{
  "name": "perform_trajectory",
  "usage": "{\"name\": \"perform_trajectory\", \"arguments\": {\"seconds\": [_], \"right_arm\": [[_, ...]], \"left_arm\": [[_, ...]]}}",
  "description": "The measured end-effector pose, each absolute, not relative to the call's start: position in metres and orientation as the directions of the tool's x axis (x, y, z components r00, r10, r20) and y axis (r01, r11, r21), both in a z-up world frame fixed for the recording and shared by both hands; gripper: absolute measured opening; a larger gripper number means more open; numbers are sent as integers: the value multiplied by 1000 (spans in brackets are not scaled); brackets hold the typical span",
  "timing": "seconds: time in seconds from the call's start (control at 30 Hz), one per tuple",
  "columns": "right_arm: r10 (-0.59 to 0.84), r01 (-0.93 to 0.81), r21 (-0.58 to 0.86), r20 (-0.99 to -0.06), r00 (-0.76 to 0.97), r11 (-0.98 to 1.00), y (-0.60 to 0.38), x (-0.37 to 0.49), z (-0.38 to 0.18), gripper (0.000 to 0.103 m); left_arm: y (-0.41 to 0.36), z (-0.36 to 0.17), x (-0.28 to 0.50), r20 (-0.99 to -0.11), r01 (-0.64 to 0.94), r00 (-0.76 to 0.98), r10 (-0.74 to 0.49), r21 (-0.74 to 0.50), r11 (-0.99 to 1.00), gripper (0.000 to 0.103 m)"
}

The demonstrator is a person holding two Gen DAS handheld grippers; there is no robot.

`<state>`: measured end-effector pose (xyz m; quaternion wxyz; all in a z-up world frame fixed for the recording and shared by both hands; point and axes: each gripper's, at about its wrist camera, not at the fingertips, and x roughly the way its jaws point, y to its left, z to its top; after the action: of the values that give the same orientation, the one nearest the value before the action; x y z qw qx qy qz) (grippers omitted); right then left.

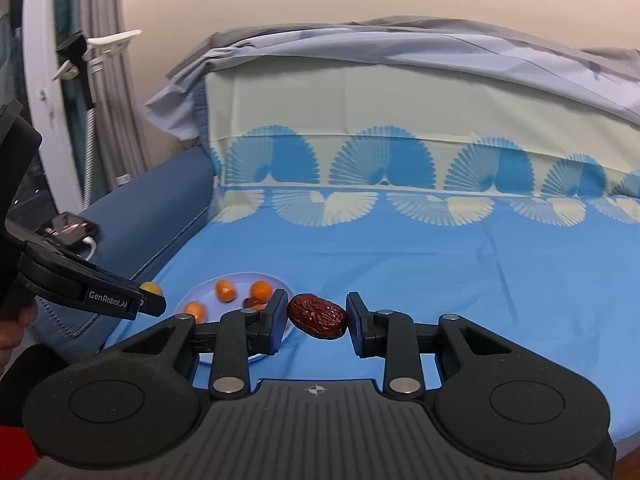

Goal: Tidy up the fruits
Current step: 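Carry the yellow fruit and date to the plate and open both tools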

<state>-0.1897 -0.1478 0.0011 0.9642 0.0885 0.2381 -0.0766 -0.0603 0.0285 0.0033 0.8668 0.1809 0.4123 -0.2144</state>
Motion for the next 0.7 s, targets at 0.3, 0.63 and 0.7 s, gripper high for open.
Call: {"name": "perform_trajectory", "arguments": {"seconds": [0.3, 0.63, 0.7], "right_arm": [[-68, 122, 88, -457, 887, 989, -120, -200, 11, 33], [-23, 61, 64, -481, 876, 996, -101, -202, 6, 33], [-22, 57, 59, -482, 876, 997, -100, -201, 7, 33]], "left_arm": [[59, 7, -81, -774, 466, 598, -206, 127, 876, 26], [78, 12, -90, -763, 420, 615, -202, 100, 902, 26], [78, 12, -88, -763, 419, 616, -197, 106, 902, 26]]}}
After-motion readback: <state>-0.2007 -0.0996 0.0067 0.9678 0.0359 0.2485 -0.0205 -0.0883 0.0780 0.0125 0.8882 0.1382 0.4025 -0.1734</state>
